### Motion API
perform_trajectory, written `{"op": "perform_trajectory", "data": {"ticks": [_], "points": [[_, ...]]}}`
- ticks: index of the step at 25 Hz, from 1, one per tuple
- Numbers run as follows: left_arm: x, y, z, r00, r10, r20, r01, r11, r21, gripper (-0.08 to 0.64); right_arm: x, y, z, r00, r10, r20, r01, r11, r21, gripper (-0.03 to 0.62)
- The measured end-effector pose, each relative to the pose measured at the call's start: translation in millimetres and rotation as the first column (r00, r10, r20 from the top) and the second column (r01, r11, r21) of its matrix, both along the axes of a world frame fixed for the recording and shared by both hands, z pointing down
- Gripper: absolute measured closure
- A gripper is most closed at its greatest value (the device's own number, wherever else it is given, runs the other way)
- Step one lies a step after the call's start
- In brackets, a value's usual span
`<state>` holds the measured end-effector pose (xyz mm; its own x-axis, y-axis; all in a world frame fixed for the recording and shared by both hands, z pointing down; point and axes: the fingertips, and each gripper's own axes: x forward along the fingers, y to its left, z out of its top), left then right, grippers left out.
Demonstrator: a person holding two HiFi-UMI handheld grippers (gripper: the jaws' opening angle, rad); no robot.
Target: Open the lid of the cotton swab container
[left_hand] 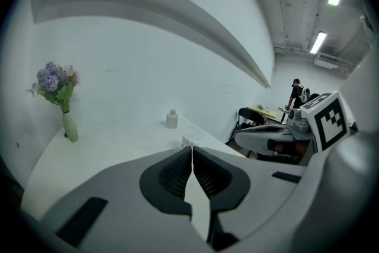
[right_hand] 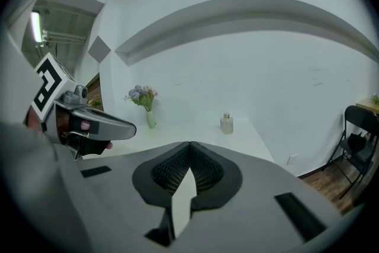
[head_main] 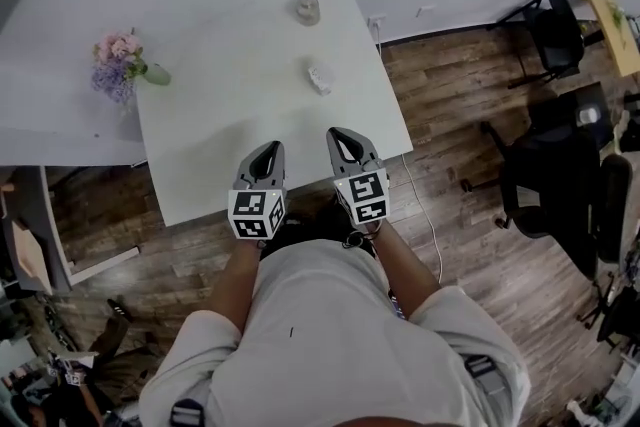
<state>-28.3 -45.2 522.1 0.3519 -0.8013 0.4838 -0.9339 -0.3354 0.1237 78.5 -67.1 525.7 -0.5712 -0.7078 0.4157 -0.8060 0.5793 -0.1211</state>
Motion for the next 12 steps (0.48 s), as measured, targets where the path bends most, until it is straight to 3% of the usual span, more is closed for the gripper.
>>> {"op": "perform_trajectory", "data": {"ticks": [7,12], "points": [[-56,8,-66,0.998,-0.05,-0.04,0.055,0.989,0.137,0.535,-32,3,-77,0.999,0.029,0.029,-0.034,0.983,0.182,0.595],[-80,19,-110,0.995,-0.069,-0.073,0.084,0.968,0.236,0.535,-40,17,-128,0.997,0.072,0.038,-0.079,0.967,0.242,0.595]]}}
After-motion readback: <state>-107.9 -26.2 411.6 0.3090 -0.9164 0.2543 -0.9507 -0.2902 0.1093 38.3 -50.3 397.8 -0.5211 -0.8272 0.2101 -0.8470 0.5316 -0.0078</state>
